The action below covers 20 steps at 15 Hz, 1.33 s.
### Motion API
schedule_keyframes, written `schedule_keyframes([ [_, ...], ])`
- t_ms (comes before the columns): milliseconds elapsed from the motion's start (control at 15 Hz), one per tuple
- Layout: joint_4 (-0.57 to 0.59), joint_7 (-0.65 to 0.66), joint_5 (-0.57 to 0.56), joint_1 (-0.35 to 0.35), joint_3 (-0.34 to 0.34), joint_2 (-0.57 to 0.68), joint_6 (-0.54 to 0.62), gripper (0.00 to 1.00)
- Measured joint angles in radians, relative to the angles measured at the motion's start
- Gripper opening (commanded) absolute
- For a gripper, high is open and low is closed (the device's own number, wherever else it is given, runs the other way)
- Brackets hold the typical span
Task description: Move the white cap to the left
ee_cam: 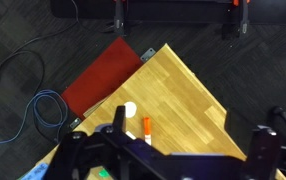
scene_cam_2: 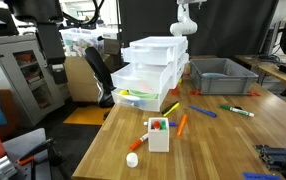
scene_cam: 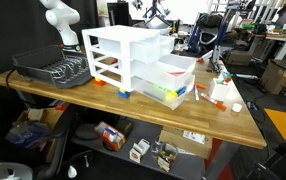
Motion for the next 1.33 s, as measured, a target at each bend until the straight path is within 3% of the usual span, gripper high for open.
schedule_keyframes([
  [533, 0.002, -0.016, -0.008, -0.032, -0.051, 0.296, 0.247, 1.00],
  [1333, 0.012, -0.007, -0.012, -0.039, -0.049, 0.342, 0.275, 1.00],
])
